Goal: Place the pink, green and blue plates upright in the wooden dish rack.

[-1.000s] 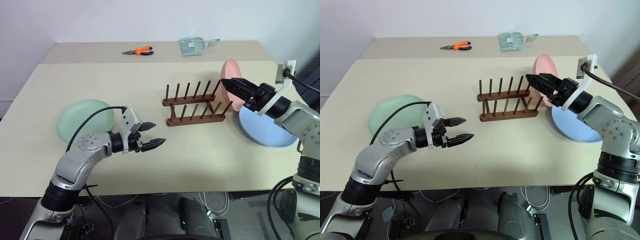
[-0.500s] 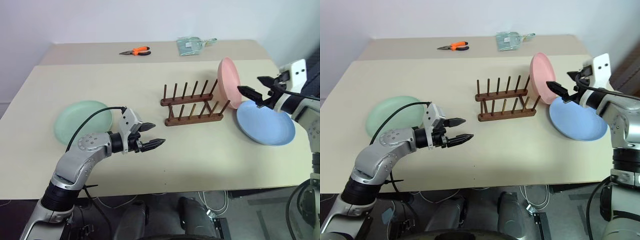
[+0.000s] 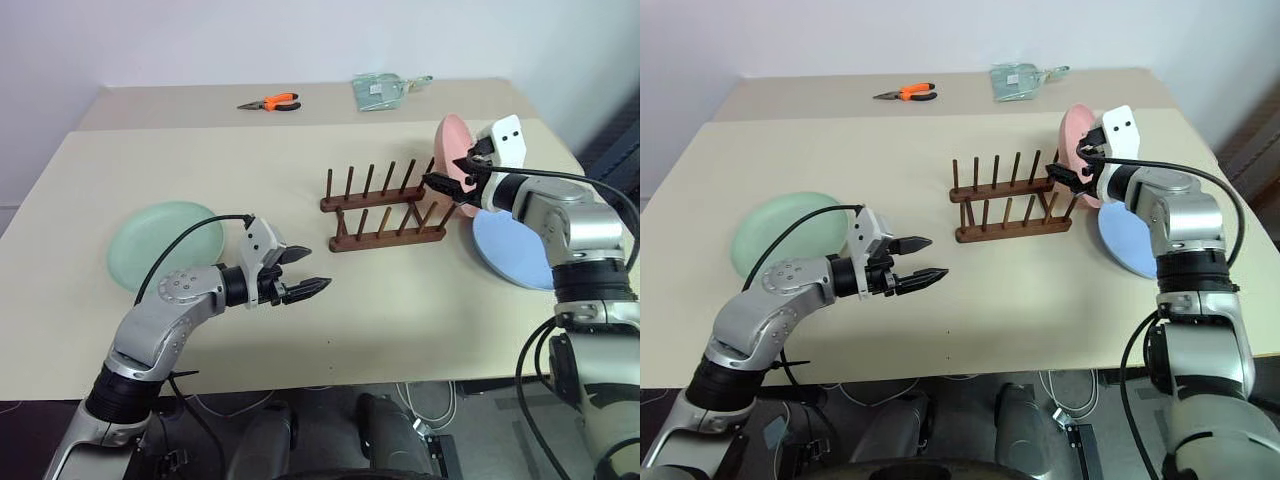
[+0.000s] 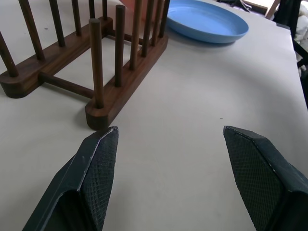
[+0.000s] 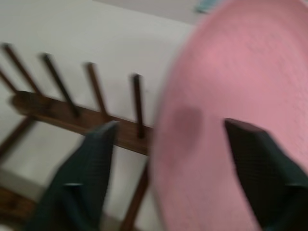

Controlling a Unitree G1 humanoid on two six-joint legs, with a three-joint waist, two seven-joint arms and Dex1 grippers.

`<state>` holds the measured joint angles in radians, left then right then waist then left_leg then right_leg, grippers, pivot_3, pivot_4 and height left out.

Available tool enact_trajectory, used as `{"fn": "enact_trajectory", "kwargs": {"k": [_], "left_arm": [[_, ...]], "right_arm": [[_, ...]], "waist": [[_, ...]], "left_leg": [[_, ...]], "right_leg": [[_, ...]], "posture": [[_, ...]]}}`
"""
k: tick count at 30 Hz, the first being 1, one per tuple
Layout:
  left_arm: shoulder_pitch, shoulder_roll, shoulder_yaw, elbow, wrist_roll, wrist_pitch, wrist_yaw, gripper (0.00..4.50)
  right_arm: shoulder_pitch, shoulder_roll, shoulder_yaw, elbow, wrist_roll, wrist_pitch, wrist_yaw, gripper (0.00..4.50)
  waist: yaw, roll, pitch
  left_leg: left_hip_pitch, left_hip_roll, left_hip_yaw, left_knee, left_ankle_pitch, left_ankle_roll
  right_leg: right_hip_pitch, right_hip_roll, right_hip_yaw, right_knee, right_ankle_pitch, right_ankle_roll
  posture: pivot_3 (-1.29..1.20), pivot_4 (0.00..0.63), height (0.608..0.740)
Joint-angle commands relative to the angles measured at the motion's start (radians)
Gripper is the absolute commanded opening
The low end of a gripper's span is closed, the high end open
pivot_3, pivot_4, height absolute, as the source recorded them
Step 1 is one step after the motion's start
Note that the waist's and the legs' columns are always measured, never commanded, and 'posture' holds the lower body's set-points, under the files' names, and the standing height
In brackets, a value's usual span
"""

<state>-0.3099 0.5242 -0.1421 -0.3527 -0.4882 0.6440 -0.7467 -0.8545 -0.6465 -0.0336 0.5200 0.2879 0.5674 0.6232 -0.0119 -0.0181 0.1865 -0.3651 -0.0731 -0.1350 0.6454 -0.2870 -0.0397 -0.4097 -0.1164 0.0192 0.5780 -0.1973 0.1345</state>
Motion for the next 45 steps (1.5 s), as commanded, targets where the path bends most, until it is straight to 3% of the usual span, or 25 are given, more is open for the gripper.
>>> {"fn": "enact_trajectory", "kwargs": {"k": [1,4,5,14,22,28,45], "left_arm": [[-0.005,-0.005,0.01,-0.024,0.003,-0.01,0.005,3.57],[0.003,-0.004,0.014,-0.033,0.002,-0.008,0.008,3.57],[0.005,-0.004,0.014,-0.034,0.002,-0.009,0.009,3.57],[-0.004,-0.007,0.008,-0.021,0.013,-0.018,0.011,3.57],[0.0,-0.005,0.011,-0.015,0.02,-0.024,-0.002,3.57],[-0.014,-0.015,0.007,0.001,0.027,-0.03,-0.009,3.57],[0.007,-0.009,0.02,-0.03,0.012,-0.013,-0.014,3.57]], "right_arm": [[-0.052,-0.003,-0.032,0.042,-0.021,-0.042,-0.002,1.61],[-0.052,-0.017,-0.052,0.016,-0.01,-0.018,0.005,0.07],[-0.053,-0.018,-0.068,0.003,0.002,0.0,0.002,0.03],[-0.048,-0.032,-0.263,-0.259,0.165,0.171,-0.02,0.03],[-0.104,-0.006,-0.602,-0.49,0.694,0.554,-0.061,0.03],[0.036,0.017,-0.607,-0.639,0.934,0.694,-0.116,0.03],[0.093,-0.053,-0.477,-0.42,0.782,0.498,-0.031,0.03]], "waist": [[0.0,0.0,0.0],[0.0,0.0,0.0],[0.0,0.0,0.0],[-0.001,0.001,0.001],[0.002,0.001,0.0],[0.001,0.001,0.0],[0.001,0.001,0.0]], "left_leg": [[0.0,0.0,0.0,0.0,0.0,0.0],[0.0,0.0,0.0,0.0,0.0,0.0],[0.0,0.0,0.0,0.0,0.0,0.0],[0.0,0.0,0.0,0.0,0.0,0.0],[0.0,0.0,-0.001,0.0,0.0,0.0],[0.0,0.001,-0.001,0.0,0.0,0.0],[0.0,0.001,0.0,0.0,0.0,0.0]], "right_leg": [[0.0,0.0,0.0,0.0,0.0,0.0],[0.0,0.0,0.0,0.0,0.0,0.0],[0.0,0.0,0.0,0.0,0.0,0.0],[0.0,0.0,0.0,0.0,0.0,0.0],[0.0,0.0,0.0,0.0,0.0,0.0],[0.001,0.0,0.0,0.0,-0.001,-0.001],[0.0,0.0,0.0,0.0,0.0,0.0]], "posture": [[0.0,0.15,0.74],[0.0,0.15,0.74],[0.0,0.15,0.74],[0.0,0.15,0.74],[0.0,0.15,0.74],[0.0,0.15,0.74],[0.0,0.15,0.74]]}}
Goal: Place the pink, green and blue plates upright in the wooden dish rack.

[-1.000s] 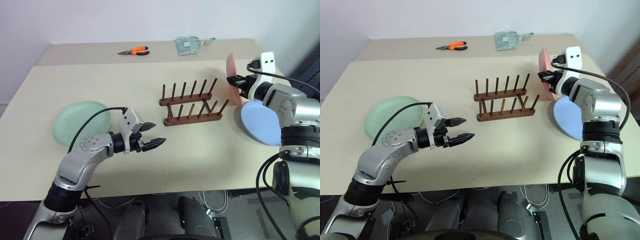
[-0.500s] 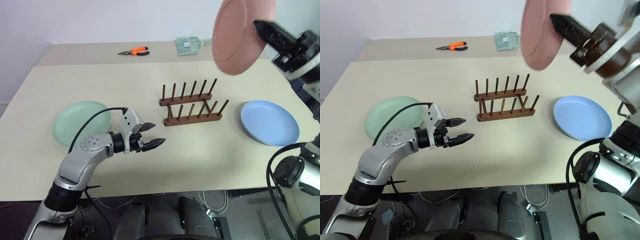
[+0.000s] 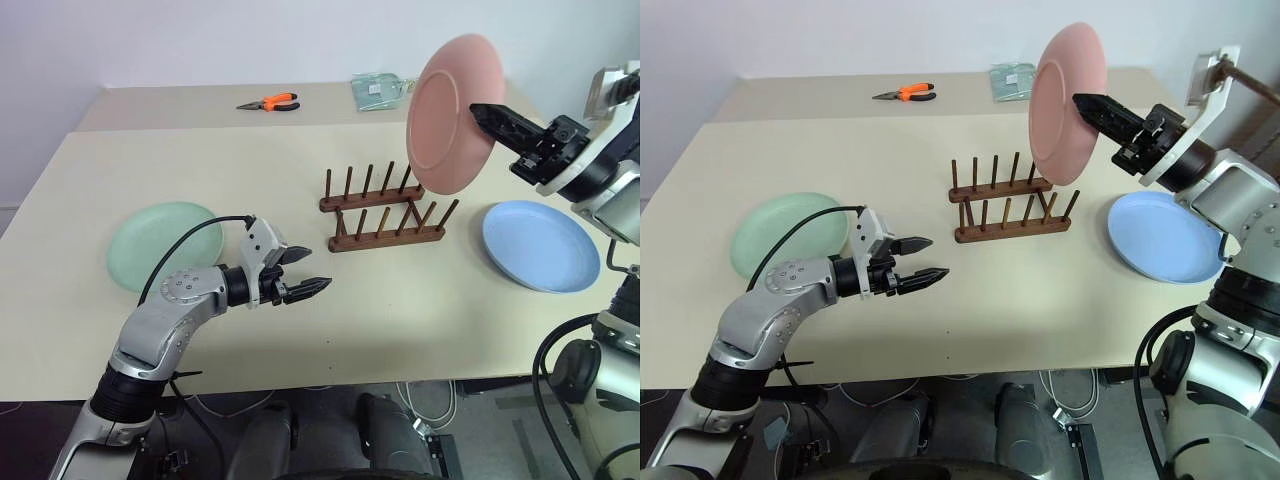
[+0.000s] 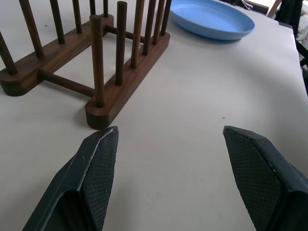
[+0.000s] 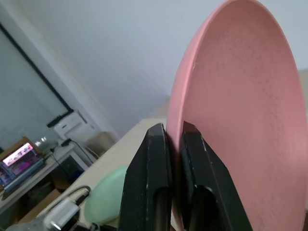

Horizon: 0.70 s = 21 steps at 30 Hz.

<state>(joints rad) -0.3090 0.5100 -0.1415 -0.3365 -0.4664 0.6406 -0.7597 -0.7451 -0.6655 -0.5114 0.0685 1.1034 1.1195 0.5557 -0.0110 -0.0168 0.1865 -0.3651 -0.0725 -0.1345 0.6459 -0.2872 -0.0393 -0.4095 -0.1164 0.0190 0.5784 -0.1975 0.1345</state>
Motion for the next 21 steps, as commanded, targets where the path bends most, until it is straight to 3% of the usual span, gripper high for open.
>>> {"fn": "enact_trajectory", "kwargs": {"k": [1,9,12,14,17,21], "left_arm": [[0.008,0.006,0.02,-0.048,-0.01,-0.008,-0.001,3.57],[0.013,0.01,0.026,-0.053,-0.012,-0.003,-0.001,3.57],[0.013,0.011,0.028,-0.054,-0.019,0.003,-0.005,3.57],[0.013,0.012,0.031,-0.054,-0.025,0.008,-0.009,3.57],[0.0,-0.006,0.09,-0.031,-0.035,0.008,0.039,4.37],[-0.06,-0.04,0.214,0.086,0.045,-0.04,0.229,4.48]], "right_arm": [[-0.016,-0.04,0.007,0.051,-0.048,-0.065,0.047,0.03],[0.007,-0.06,0.03,0.133,-0.114,-0.094,0.115,0.03],[0.023,-0.058,0.037,0.114,-0.128,-0.107,0.136,1.09],[0.026,-0.058,0.048,0.099,-0.153,-0.132,0.133,2.07],[0.013,-0.084,0.076,0.06,-0.289,-0.31,0.117,3.5],[-0.022,-0.131,0.097,0.048,-0.466,-0.553,0.083,3.56]], "waist": [[0.0,0.0,0.0],[0.0,0.0,0.0],[0.001,0.0,0.0],[0.0,0.0,0.0],[0.0,0.0,0.0],[0.001,0.0,0.0]], "left_leg": [[0.0,0.0,0.0,0.0,0.0,0.0],[0.0,0.0,0.0,0.0,0.0,0.0],[0.0,0.0,0.0,0.0,0.0,0.0],[0.0,0.0,0.0,0.0,0.0,0.0],[0.0,0.0,0.0,0.0,0.0,0.0],[0.0,0.0,0.0,0.0,0.0,0.0]], "right_leg": [[0.0,0.0,0.0,0.0,0.0,0.0],[0.0,0.0,0.0,0.0,0.0,0.0],[0.0,0.0,0.0,0.0,0.0,0.0],[0.0,0.0,0.0,0.0,0.0,0.0],[0.0,0.0,0.0,0.0,0.0,0.0],[0.0,0.0,-0.001,0.0,-0.001,0.003]], "posture": [[0.0,0.15,0.74],[0.0,0.15,0.74],[0.0,0.15,0.74],[0.0,0.15,0.74],[0.0,0.15,0.74],[0.0,0.15,0.74]]}}
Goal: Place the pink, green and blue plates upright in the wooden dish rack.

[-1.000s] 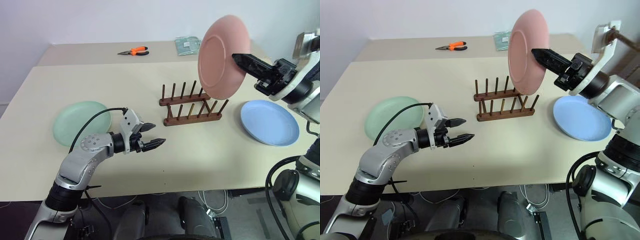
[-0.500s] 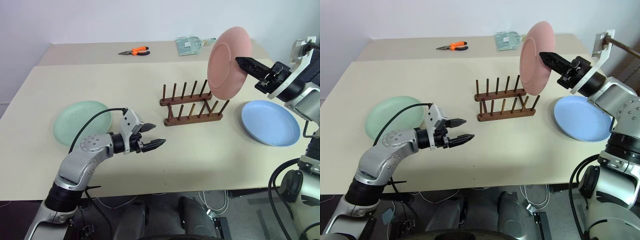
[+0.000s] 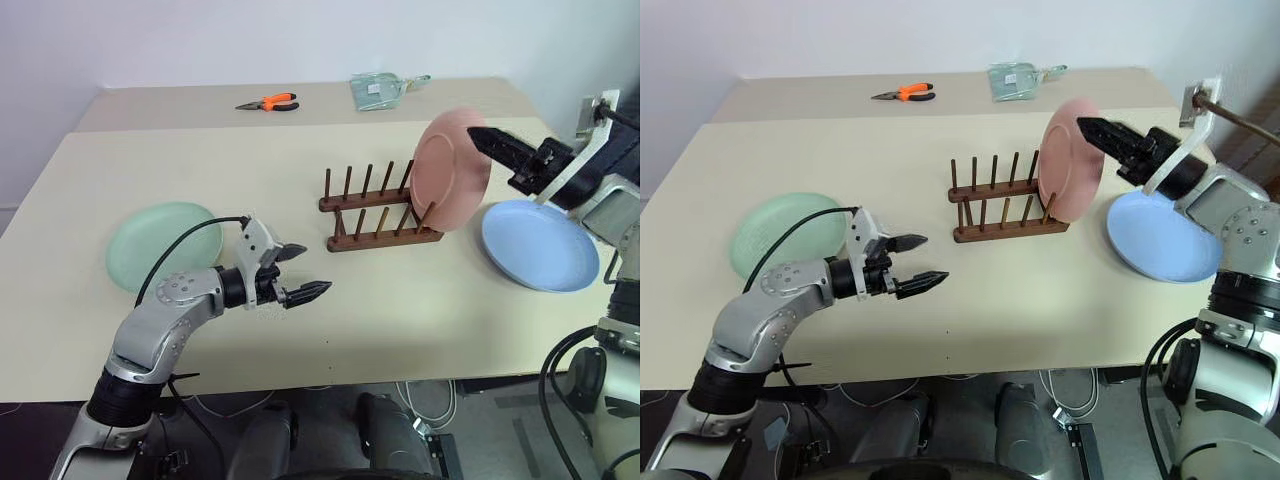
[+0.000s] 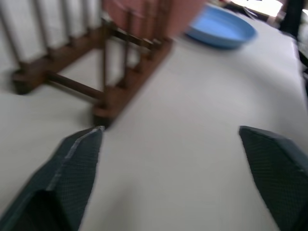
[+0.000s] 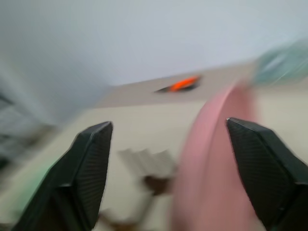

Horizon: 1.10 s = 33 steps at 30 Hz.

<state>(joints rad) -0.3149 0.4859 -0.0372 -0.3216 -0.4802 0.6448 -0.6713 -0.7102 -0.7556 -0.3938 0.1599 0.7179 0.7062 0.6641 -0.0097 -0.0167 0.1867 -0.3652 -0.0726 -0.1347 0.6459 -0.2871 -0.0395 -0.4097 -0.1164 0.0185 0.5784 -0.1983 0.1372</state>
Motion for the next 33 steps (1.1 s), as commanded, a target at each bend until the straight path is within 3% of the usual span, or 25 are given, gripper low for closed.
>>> {"fn": "enact_trajectory", "kwargs": {"k": [1,4,8,14,19,22,29,33], "left_arm": [[-0.084,-0.025,0.159,0.13,0.095,-0.052,0.23,4.48],[-0.176,-0.028,0.295,0.301,0.197,-0.029,0.5,4.5],[-0.233,0.025,0.421,0.443,0.318,0.033,0.764,4.5],[-0.194,0.052,0.496,0.434,0.292,0.214,0.776,4.5],[-0.119,-0.045,0.64,0.318,0.114,0.438,0.703,4.5],[-0.117,-0.117,0.738,0.288,0.057,0.486,0.725,3.67],[-0.12,-0.169,0.708,0.182,0.0,0.468,0.674,0.16],[-0.163,-0.2,0.605,0.053,-0.064,0.369,0.573,0.04]], "right_arm": [[-0.076,-0.054,-0.026,-0.054,-0.084,-0.147,-0.031,3.56],[-0.072,-0.091,0.024,-0.218,-0.065,-0.15,0.045,4.37],[-0.001,-0.116,0.172,-0.519,0.02,-0.064,0.173,4.44],[0.102,-0.067,0.435,-0.714,-0.071,-0.074,0.201,4.44],[0.181,0.03,0.574,-0.691,-0.198,-0.132,0.158,4.44],[0.221,0.069,0.622,-0.668,-0.268,-0.174,0.147,4.5],[0.202,0.112,0.644,-0.597,-0.369,-0.168,0.109,4.5],[0.165,0.118,0.679,-0.591,-0.495,-0.262,0.089,4.5]], "waist": [[-0.001,0.0,0.0],[-0.004,0.0,0.0],[-0.013,-0.002,-0.001],[0.012,-0.009,-0.003],[0.025,-0.012,-0.004],[0.023,-0.011,-0.005],[0.025,-0.011,-0.005],[0.023,-0.011,-0.005]], "left_leg": [[0.0,0.0,0.0,0.0,0.0,0.0],[0.001,0.0,0.0,0.0,0.0,-0.001],[0.005,0.002,0.0,-0.005,0.0,-0.001],[0.004,-0.001,-0.001,-0.004,0.0,-0.001],[0.0,-0.001,-0.003,0.001,0.0,-0.002],[0.001,-0.001,-0.005,0.0,0.001,-0.003],[0.001,-0.002,-0.004,0.0,0.001,-0.003],[0.001,-0.002,-0.004,0.0,0.001,-0.003]], "right_leg": [[0.0,0.0,0.0,0.0,0.0,0.001],[0.0,0.0,0.0,0.001,0.001,0.0],[0.0,0.002,0.001,0.001,0.0,0.004],[0.001,-0.002,0.0,0.001,-0.001,0.006],[-0.001,-0.002,-0.001,0.002,0.0,0.005],[-0.001,-0.001,-0.002,0.004,0.002,0.003],[0.0,-0.001,-0.002,0.004,0.002,0.003],[0.0,-0.001,-0.002,0.003,0.002,0.003]], "posture": [[0.0,0.15,0.74],[0.0,0.15,0.74],[0.0,0.15,0.74],[0.0,0.15,0.74],[0.0,0.15,0.74],[0.0,0.15,0.74],[0.0,0.15,0.74],[0.0,0.15,0.74]]}}
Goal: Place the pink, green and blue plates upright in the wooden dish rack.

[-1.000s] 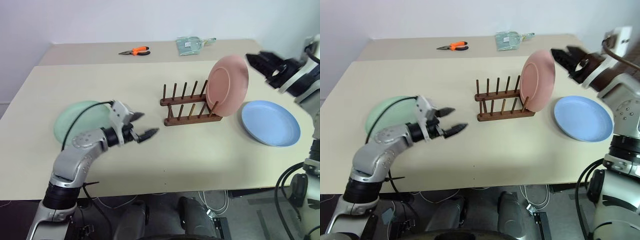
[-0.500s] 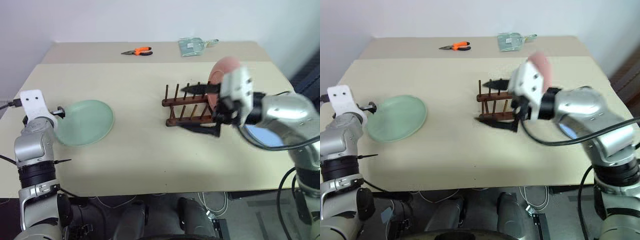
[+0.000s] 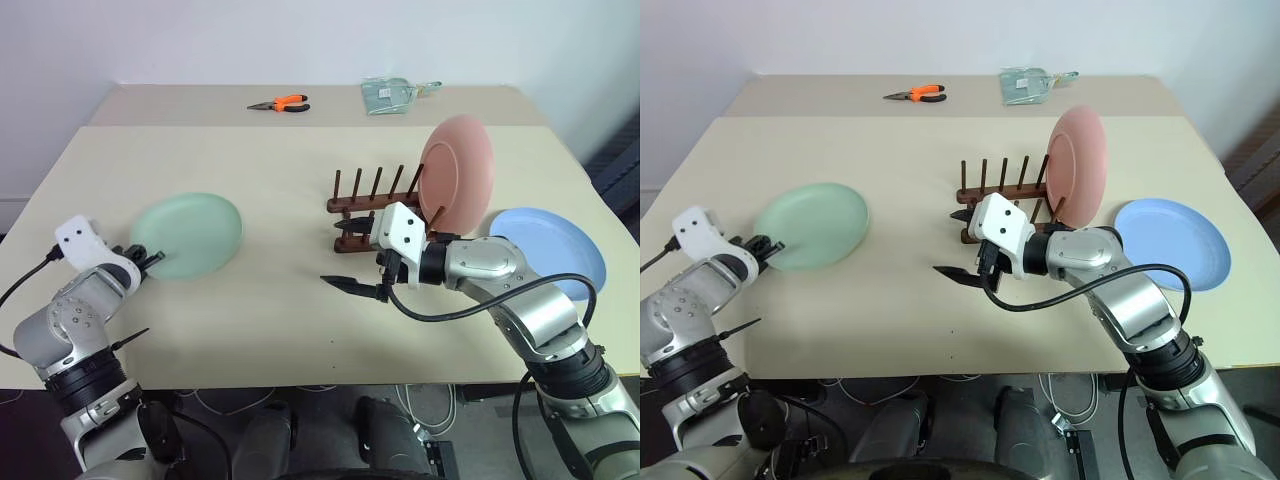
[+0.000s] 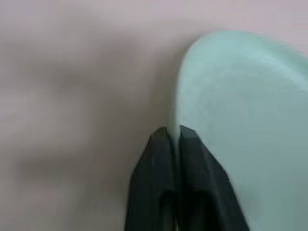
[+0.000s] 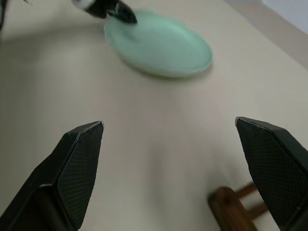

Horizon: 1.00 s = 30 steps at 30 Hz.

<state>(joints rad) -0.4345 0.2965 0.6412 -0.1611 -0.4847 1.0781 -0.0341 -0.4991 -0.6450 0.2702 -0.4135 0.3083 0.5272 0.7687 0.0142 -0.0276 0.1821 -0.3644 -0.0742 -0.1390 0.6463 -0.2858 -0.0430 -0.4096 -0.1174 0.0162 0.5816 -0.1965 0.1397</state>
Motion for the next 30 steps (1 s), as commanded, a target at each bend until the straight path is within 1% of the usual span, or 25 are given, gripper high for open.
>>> {"fn": "enact_trajectory", "kwargs": {"k": [1,5,9,11,14,17,19,20,22,24,25,27,30], "left_arm": [[-0.061,-0.012,-0.092,-0.13,-0.068,-0.077,-0.074,0.04],[-0.153,0.051,-0.236,-0.2,-0.053,-0.088,-0.12,0.04],[-0.284,0.049,-0.273,-0.204,-0.093,-0.036,-0.096,0.04],[-0.312,0.046,-0.292,-0.215,-0.111,-0.01,-0.094,0.04],[-0.335,0.034,-0.312,-0.235,-0.136,0.016,-0.087,0.04],[-0.347,0.025,-0.313,-0.246,-0.156,0.037,-0.077,0.0],[-0.345,0.026,-0.305,-0.251,-0.17,0.046,-0.074,0.0],[-0.342,0.031,-0.303,-0.252,-0.17,0.049,-0.073,0.0],[-0.336,0.04,-0.3,-0.246,-0.17,0.047,-0.072,0.0],[-0.33,0.033,-0.275,-0.236,-0.182,0.027,-0.069,0.72],[-0.331,0.023,-0.256,-0.232,-0.19,0.001,-0.07,1.04],[-0.367,-0.001,-0.192,-0.211,-0.192,-0.091,-0.045,2.06],[-0.404,-0.007,-0.127,-0.162,-0.187,-0.162,0.009,3.6]], "right_arm": [[-0.057,0.008,0.029,-0.018,-0.117,-0.119,-0.011,4.5],[-0.152,0.044,0.083,0.033,-0.255,-0.226,-0.034,4.5],[-0.205,0.036,0.137,0.122,-0.405,-0.373,-0.032,4.5],[-0.222,0.047,0.146,0.177,-0.46,-0.424,-0.048,4.5],[-0.228,0.064,0.151,0.224,-0.499,-0.478,-0.05,4.5],[-0.232,0.084,0.145,0.261,-0.537,-0.503,-0.057,3.68],[-0.231,0.091,0.135,0.275,-0.56,-0.515,-0.063,2.74],[-0.229,0.093,0.129,0.278,-0.565,-0.519,-0.062,2.12],[-0.225,0.096,0.119,0.281,-0.568,-0.523,-0.06,1.23],[-0.216,0.091,0.107,0.275,-0.57,-0.537,-0.06,0.2],[-0.21,0.088,0.101,0.269,-0.576,-0.548,-0.066,0.0],[-0.19,0.091,0.073,0.248,-0.559,-0.549,-0.079,0.0],[-0.171,0.111,0.02,0.217,-0.512,-0.521,-0.087,0.0]], "waist": [[-0.002,0.0,0.0],[-0.013,-0.001,0.001],[-0.022,-0.001,0.001],[-0.026,-0.001,0.001],[-0.028,-0.001,0.001],[-0.029,-0.001,0.001],[-0.029,-0.001,0.001],[-0.028,-0.001,0.001],[-0.028,-0.001,0.001],[-0.028,-0.001,0.001],[-0.028,-0.001,0.001],[-0.024,-0.001,0.001],[-0.024,-0.002,0.001]], "left_leg": [[0.0,0.0,0.0,0.0,0.0,0.0],[-0.001,0.001,0.001,-0.001,0.0,-0.001],[-0.001,0.001,0.001,-0.001,0.001,-0.001],[-0.001,0.001,0.001,-0.001,0.001,-0.001],[-0.001,0.001,0.001,-0.001,0.001,-0.001],[-0.001,0.001,0.001,-0.001,0.001,-0.001],[-0.001,0.001,0.001,-0.001,0.001,-0.001],[-0.001,0.001,0.001,-0.001,0.001,-0.001],[-0.001,0.001,0.001,-0.001,0.001,-0.001],[-0.001,0.001,0.001,-0.001,0.001,-0.001],[-0.001,0.001,0.001,-0.001,0.001,-0.001],[-0.001,0.001,0.0,-0.001,0.001,-0.001],[-0.001,0.0,0.0,-0.001,0.001,-0.001]], "right_leg": [[0.0,0.0,0.0,0.0,0.0,0.0],[-0.002,0.001,0.0,0.0,0.0,-0.001],[-0.002,0.001,0.0,0.0,0.001,-0.001],[-0.001,0.001,0.0,-0.001,0.001,-0.001],[-0.002,0.001,0.0,-0.001,0.001,-0.001],[-0.002,0.002,0.001,-0.001,0.001,-0.001],[-0.002,0.002,0.001,0.0,0.001,-0.001],[-0.002,0.002,0.001,0.0,0.001,-0.001],[-0.002,0.002,0.001,0.0,0.001,-0.001],[-0.002,0.002,0.001,0.0,0.001,-0.001],[-0.002,0.002,0.001,0.0,0.001,-0.001],[-0.002,0.002,0.001,-0.001,0.001,-0.001],[-0.001,0.002,0.001,-0.001,0.001,-0.001]], "posture": [[0.0,0.15,0.74],[0.0,0.15,0.74],[0.0,0.15,0.74],[0.0,0.15,0.74],[0.0,0.15,0.74],[0.0,0.15,0.74],[0.0,0.15,0.74],[0.0,0.15,0.74],[0.0,0.15,0.74],[0.0,0.15,0.74],[0.0,0.15,0.74],[0.0,0.15,0.74],[0.0,0.15,0.74]]}}
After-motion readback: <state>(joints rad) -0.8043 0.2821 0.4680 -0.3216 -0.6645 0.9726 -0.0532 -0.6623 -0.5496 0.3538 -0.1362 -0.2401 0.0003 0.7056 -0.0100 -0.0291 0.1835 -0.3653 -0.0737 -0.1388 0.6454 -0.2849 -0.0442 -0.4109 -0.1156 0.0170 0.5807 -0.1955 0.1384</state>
